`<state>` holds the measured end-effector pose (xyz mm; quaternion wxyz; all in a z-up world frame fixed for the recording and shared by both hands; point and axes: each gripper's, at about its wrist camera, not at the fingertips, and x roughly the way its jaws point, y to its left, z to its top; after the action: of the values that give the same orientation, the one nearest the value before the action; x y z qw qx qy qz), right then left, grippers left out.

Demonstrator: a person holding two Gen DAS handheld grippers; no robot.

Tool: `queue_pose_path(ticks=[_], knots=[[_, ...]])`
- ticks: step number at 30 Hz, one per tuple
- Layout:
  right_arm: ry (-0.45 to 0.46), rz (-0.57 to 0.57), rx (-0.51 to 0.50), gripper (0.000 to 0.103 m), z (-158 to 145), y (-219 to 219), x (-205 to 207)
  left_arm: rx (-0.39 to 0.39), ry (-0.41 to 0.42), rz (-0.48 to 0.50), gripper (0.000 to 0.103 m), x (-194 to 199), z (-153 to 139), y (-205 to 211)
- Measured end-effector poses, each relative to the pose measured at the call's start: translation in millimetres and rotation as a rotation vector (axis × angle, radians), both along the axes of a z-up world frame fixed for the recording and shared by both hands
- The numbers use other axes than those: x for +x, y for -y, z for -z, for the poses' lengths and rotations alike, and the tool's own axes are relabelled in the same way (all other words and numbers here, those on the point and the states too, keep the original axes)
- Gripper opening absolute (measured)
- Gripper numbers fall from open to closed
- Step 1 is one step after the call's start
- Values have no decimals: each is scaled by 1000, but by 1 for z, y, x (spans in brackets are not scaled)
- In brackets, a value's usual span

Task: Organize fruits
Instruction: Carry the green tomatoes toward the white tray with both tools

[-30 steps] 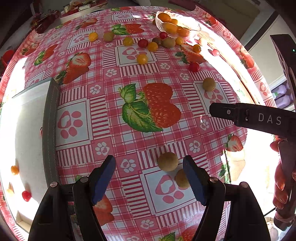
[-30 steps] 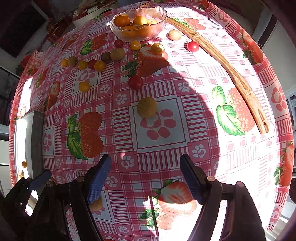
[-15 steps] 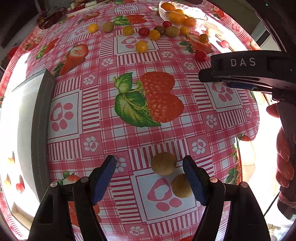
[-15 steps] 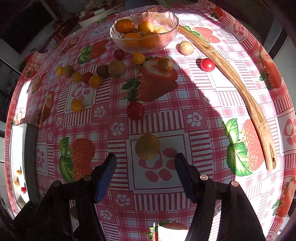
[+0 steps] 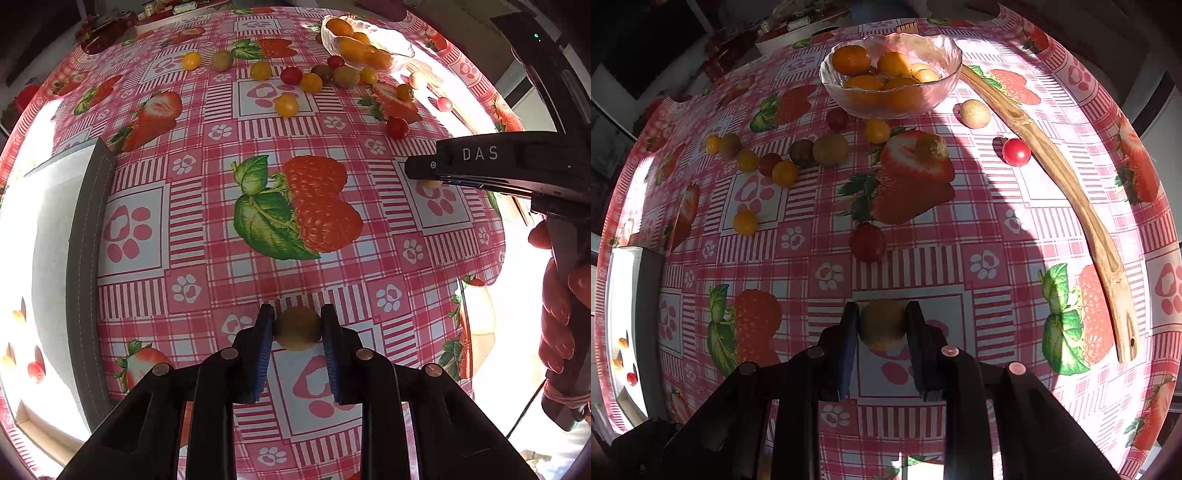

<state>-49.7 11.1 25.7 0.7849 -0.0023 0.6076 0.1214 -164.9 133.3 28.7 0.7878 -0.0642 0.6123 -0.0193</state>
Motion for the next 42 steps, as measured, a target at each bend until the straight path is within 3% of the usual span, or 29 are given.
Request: queue_pose_path(ticks=[15, 26, 42], knots=[[-34, -52, 66, 28, -22, -23, -37, -43, 44, -42, 27, -9, -25, -55], [-46, -131, 75, 28, -29, -76, -50, -15, 80, -101, 27, -20, -35, -101], [-38, -303, 85, 28, -41, -179, -60, 27, 106, -290, 27, -44, -39, -202]])
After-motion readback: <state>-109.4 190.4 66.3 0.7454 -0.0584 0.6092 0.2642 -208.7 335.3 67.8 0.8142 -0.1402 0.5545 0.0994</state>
